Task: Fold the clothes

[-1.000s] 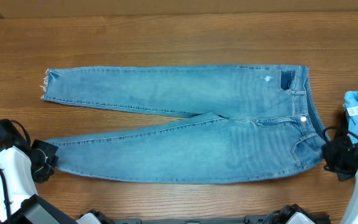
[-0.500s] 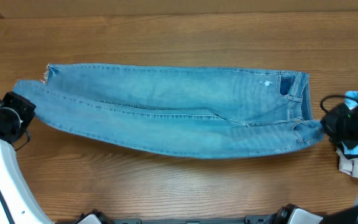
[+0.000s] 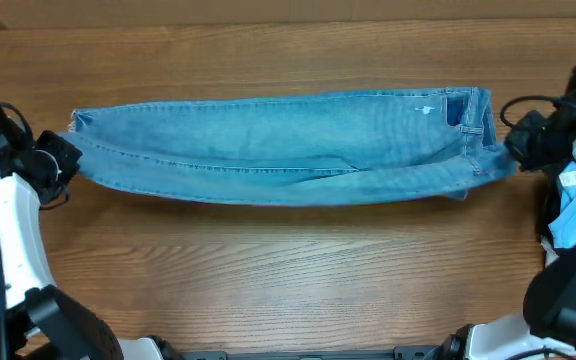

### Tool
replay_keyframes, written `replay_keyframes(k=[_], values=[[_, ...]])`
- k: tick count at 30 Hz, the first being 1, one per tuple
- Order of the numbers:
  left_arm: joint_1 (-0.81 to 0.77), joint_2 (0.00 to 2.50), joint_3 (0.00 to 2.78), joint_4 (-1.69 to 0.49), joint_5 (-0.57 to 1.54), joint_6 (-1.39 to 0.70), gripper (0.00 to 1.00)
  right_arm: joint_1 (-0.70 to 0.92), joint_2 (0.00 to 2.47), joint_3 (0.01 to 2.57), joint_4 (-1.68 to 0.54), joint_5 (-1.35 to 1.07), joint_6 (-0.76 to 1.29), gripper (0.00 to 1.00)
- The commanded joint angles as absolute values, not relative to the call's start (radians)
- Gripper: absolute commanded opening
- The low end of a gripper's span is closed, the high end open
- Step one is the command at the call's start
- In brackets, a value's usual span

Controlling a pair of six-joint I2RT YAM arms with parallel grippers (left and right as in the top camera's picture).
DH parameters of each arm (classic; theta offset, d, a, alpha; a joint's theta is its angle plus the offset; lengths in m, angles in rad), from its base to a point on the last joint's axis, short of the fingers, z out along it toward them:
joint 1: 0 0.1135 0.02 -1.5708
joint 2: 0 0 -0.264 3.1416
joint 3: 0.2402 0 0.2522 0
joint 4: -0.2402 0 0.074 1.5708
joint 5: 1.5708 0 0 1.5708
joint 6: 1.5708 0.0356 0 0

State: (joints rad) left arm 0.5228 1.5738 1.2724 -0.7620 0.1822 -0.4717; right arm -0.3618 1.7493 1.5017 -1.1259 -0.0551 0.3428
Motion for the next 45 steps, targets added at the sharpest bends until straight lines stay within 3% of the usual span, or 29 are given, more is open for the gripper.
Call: replay_keyframes(k=[1, 7, 14, 16, 22, 25, 26, 31, 34, 39, 42, 45], values=[[0.514, 1.594, 1.298, -0.701, 0.145, -0.503, 0.04, -0.334, 1.816, 1.604, -1.131, -0.035, 0.340, 0.04], [0.455, 1.645, 1.298, -0.609, 0.089, -0.539, 0.04, -0.302, 1.935, 1.753, -1.129, -0.034, 0.340, 0.04], [0.413, 1.766, 1.298, -0.499, -0.097, -0.658, 0.06, -0.269, 2.072, 1.774, -0.856, -0.045, 0.347, 0.05], [0.412, 1.830, 1.298, -0.437, -0.095, -0.663, 0.14, -0.264, 2.121, 1.774, -0.780, -0.046, 0.347, 0.10], [0.412, 1.915, 1.300, -0.334, 0.002, -0.692, 0.15, -0.253, 2.200, 1.774, -0.763, -0.046, 0.342, 0.38], [0.412, 1.915, 1.319, -0.325, 0.002, -0.686, 0.20, -0.253, 2.202, 1.774, -0.752, -0.046, 0.343, 0.45], [0.412, 1.915, 1.332, -0.311, 0.016, -0.685, 0.20, -0.253, 2.202, 1.774, -0.745, -0.046, 0.343, 0.52], [0.412, 1.915, 1.444, -0.260, 0.099, -0.683, 0.20, -0.258, 2.201, 1.783, -0.748, -0.046, 0.339, 0.64], [0.414, 1.915, 1.591, -0.384, 0.094, -0.661, 0.08, -0.259, 2.201, 1.838, -0.809, -0.046, 0.321, 0.67], [0.412, 1.915, 1.625, -0.778, 0.202, -0.463, 0.11, -0.264, 2.199, 2.007, -0.997, -0.046, 0.308, 0.70], [0.411, 1.916, 1.621, -1.039, 0.137, -0.346, 0.13, -0.264, 2.202, 2.031, -1.195, -0.046, 0.273, 0.69], [0.411, 1.916, 1.592, -1.081, 0.035, -0.336, 0.14, -0.263, 2.204, 2.009, -1.274, -0.046, 0.249, 0.69]])
